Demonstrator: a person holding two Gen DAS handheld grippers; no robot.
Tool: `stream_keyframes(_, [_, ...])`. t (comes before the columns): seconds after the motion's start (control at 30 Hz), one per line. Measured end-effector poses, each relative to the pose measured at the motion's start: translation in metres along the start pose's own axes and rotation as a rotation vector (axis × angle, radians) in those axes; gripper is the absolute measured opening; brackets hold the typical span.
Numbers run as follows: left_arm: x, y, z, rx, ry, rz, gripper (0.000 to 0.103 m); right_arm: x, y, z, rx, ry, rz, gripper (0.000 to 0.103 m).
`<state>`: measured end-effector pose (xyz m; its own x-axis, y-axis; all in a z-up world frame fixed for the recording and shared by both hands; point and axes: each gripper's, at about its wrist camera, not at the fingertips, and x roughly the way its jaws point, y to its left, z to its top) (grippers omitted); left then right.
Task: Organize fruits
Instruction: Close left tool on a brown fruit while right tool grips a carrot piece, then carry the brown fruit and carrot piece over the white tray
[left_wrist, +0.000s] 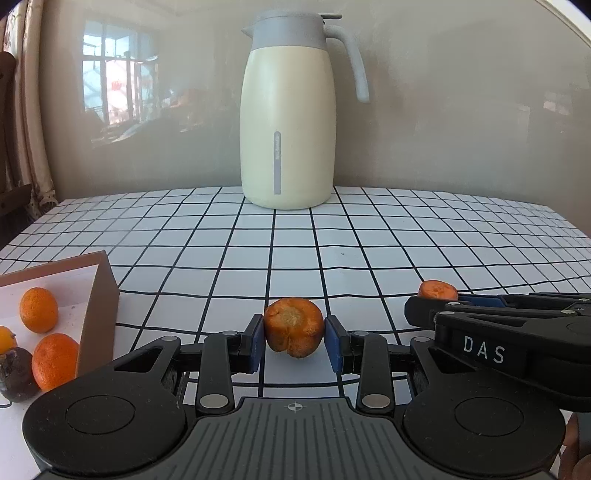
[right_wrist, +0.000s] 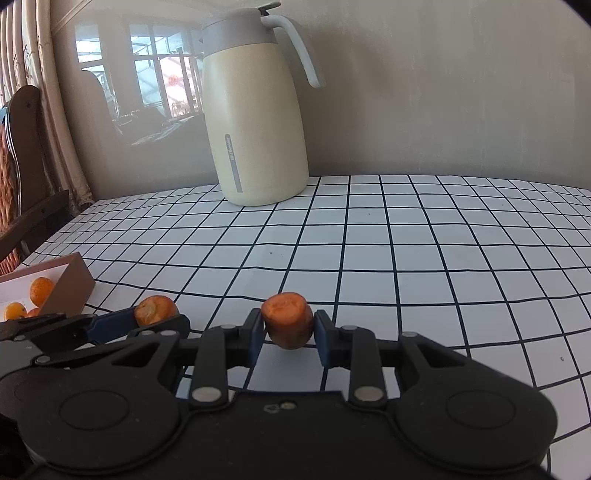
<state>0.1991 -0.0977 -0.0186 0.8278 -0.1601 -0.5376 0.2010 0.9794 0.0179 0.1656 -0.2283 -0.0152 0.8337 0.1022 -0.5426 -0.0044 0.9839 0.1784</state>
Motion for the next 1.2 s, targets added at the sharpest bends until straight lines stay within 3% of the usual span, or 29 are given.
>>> stream_keyframes(0.8, [-0.079,0.006,-0.031,0.050,-0.038,-0.042,0.035,-0.070,0.008,-0.035,-0.019,-0.015,0.010,0.021])
stream_keyframes(1.2, [-0.123,0.028,-0.048,0.051,-0.073,-0.022,0.035,-0.095,0.035,-0.052,-0.055,-0.034,0.082,0.021])
